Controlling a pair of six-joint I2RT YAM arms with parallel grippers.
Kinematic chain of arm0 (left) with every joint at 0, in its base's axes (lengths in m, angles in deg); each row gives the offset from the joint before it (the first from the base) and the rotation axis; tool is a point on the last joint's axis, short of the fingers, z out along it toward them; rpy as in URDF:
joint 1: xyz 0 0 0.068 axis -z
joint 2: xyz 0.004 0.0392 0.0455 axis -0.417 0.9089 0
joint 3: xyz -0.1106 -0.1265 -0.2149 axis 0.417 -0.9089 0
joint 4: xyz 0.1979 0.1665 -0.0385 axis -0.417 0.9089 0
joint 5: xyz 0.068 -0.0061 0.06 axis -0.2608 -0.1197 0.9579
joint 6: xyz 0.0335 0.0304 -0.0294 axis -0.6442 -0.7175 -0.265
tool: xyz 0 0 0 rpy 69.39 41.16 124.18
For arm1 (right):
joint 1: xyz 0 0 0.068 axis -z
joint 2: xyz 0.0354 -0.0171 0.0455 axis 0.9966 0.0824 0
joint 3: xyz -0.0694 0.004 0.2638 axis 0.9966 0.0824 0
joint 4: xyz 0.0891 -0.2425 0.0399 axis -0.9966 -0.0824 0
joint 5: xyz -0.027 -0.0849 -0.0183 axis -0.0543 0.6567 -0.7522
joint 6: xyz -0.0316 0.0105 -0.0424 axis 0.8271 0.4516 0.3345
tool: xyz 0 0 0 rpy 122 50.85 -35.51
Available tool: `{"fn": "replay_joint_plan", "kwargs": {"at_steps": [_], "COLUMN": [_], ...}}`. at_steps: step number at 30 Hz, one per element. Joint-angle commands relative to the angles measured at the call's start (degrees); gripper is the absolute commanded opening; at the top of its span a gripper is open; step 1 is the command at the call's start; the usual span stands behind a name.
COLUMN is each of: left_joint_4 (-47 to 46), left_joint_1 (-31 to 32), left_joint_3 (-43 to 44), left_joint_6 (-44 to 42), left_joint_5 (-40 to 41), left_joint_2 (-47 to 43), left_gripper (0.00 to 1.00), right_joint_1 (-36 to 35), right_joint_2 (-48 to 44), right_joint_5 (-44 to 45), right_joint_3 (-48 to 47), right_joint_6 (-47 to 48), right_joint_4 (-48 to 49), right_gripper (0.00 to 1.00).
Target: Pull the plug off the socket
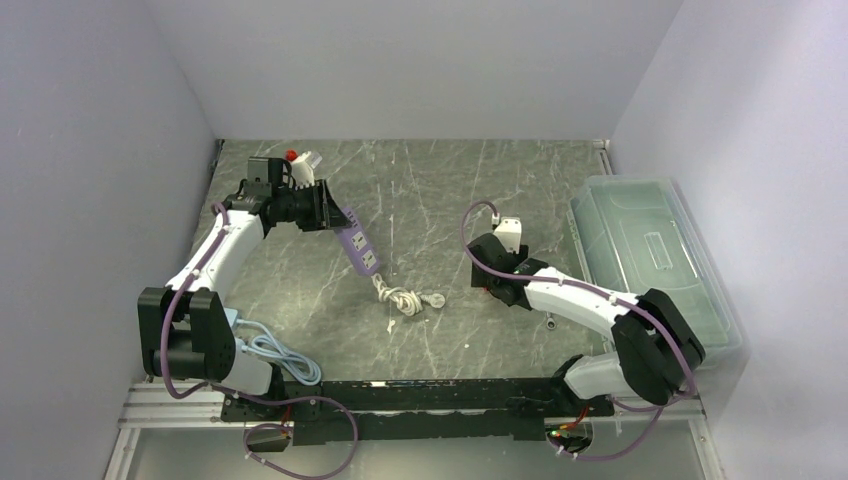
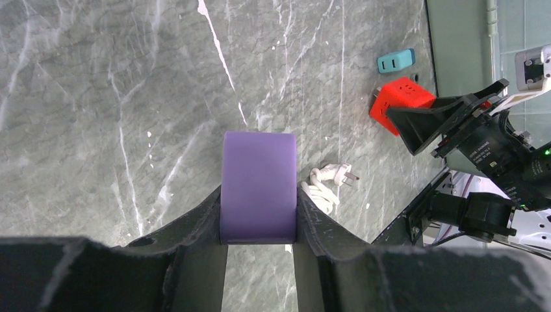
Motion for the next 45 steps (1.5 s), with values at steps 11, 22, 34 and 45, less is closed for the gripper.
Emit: {"fn": "replay_joint_plan", "kwargs": {"at_steps": [11,22,34,45], "left_joint_4": [-1.52,-4.74,-0.24,0.19], "left_joint_1": [-0.19,-2.03,-3.67,-4.21], "left_joint_3": [0.17,4.69,28.89,33.13], "left_joint_6": [0.67,3.55,3.17,-0.92], "left_joint_5": [-0.97,-0.55,-0.61,3.09], "left_joint_2": [-1.44,5.35,30.0,42.0], "left_gripper": [0.0,0.0,0.0,0.22], "right_joint_1": [-0.11,3.13,12.23,13.94], "right_joint_2": [-4.98,-13.14,-16.06,-21.09], "right_joint_5": [-0.35,-2.81,-13.4,-14.44], "right_joint_3": [0.0,-3.62,-4.88,-1.05], "right_joint_6": [-1.39,5.86,11.2,12.82], "right_joint_4": [-0.75,0.54,2.39,2.12], "right_gripper": [0.95,1.0,1.0,1.0]}}
